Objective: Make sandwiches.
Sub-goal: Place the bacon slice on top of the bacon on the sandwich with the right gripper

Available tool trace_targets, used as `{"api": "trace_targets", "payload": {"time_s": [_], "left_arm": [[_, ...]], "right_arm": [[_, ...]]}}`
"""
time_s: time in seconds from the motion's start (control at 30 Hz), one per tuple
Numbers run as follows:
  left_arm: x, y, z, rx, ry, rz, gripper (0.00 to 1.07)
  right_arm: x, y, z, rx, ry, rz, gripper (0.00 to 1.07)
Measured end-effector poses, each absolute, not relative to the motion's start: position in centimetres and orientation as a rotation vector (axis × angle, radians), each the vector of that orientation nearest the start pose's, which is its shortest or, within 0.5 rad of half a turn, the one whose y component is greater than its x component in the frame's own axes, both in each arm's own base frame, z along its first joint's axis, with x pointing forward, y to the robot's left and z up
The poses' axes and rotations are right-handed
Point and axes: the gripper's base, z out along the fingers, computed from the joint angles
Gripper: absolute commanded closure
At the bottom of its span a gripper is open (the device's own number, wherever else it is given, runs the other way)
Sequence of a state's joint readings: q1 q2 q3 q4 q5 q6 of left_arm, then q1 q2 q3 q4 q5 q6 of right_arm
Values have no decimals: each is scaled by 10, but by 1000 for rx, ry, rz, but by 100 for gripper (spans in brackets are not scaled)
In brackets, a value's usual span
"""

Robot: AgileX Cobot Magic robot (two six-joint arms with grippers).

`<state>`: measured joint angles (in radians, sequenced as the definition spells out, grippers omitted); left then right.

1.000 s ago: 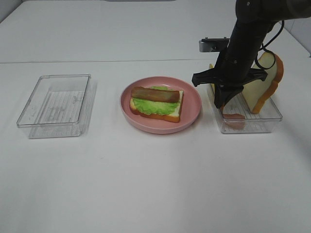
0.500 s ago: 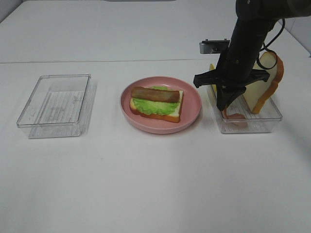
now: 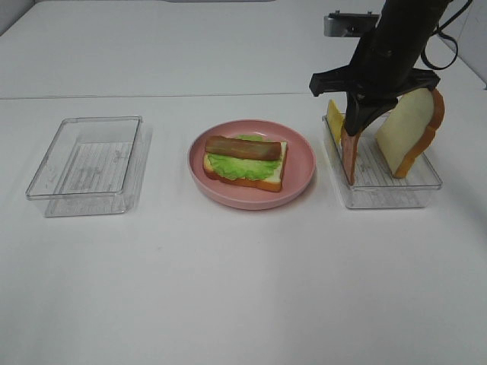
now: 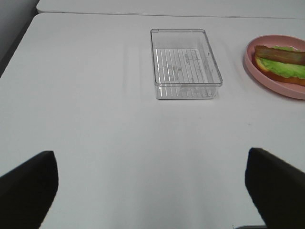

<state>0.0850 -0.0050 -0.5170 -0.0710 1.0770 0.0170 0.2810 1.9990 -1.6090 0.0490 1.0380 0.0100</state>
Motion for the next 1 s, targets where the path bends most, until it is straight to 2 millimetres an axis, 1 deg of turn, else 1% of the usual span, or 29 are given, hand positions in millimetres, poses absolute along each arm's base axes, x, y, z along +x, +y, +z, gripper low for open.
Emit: {"api": "trace_targets", "payload": {"time_s": [0.03, 0.07, 0.1, 0.13, 0.17, 0.2, 0.23, 0.27, 0.3, 0.33, 0.37, 0.4, 0.43, 0.47, 0.5, 0.53, 0.57, 0.6, 0.63, 0.67, 0.73, 0.77, 0.8, 0.83, 0.9, 0.93, 0.97, 1.0], "left_arm": [[-8, -6, 281, -64, 2036, -21, 6], [-8, -6, 281, -64, 2036, -21, 6], [-8, -6, 281, -64, 2036, -21, 6], [-8, -6, 281, -64, 2036, -21, 6], [-8, -6, 281, -64, 2036, -21, 6], [-8, -6, 281, -64, 2036, -21, 6], [-8, -6, 281, -64, 2036, -21, 6], [-8, -6, 281, -64, 2036, -21, 6], [-8, -6, 281, -64, 2036, -21, 6], [-8, -6, 281, -64, 2036, -21, 6], [-8, -6, 281, -64, 2036, -21, 6], [-8, -6, 281, -64, 2036, -21, 6], [-8, -6, 281, -64, 2036, -21, 6], [-8, -6, 281, -64, 2036, -21, 6], [-8, -6, 281, -64, 2036, -21, 6], [-8, -6, 281, -64, 2036, -21, 6], [-8, -6, 281, -64, 2036, -21, 6], [-8, -6, 281, -64, 2036, -21, 6], [-8, -6, 281, -64, 2036, -21, 6], [-8, -6, 281, -64, 2036, -21, 6], [-8, -6, 281, -64, 2036, -21, 6], [-8, -6, 281, -64, 2036, -21, 6], [-8, -6, 281, -64, 2036, -21, 6], [-8, -6, 281, -64, 2036, -21, 6], [-8, -6, 281, -64, 2036, -21, 6], [-8, -6, 281, -64, 2036, -21, 6], [-8, -6, 281, -64, 2036, -21, 6], [-8, -6, 281, -64, 2036, -21, 6]], "right_arm": [[401, 120, 222, -365, 2895, 114, 107], [399, 120, 231, -351, 2875, 138, 107], [399, 120, 231, -351, 2875, 138, 107], [397, 121, 236, -342, 2865, 156, 107], [394, 124, 249, -306, 2835, 228, 107], [394, 124, 249, -306, 2835, 228, 107], [390, 128, 261, -269, 2802, 318, 107], [388, 130, 266, -248, 2789, 375, 107], [388, 130, 266, -248, 2789, 375, 107], [387, 137, 274, -226, 2746, 495, 107], [387, 137, 274, -226, 2746, 495, 107], [388, 140, 275, -224, 2725, 541, 107], [388, 148, 278, -236, 2684, 636, 107], [388, 148, 278, -236, 2684, 636, 107], [390, 158, 278, -257, 2639, 716, 107], [390, 163, 278, -275, 2615, 741, 107], [390, 163, 278, -275, 2615, 741, 107], [392, 173, 275, -282, 2578, 792, 107], [392, 173, 275, -282, 2578, 792, 107], [395, 184, 269, -287, 2553, 829, 107], [396, 188, 266, -288, 2543, 840, 107], [398, 198, 256, -302, 2535, 860, 107], [398, 198, 256, -302, 2535, 860, 107], [399, 207, 245, -314, 2539, 876, 107], [400, 210, 241, -318, 2539, 885, 107], [401, 215, 232, -320, 2546, 902, 107], [401, 215, 232, -320, 2546, 902, 107], [403, 218, 222, -320, 2553, 922, 107]]}}
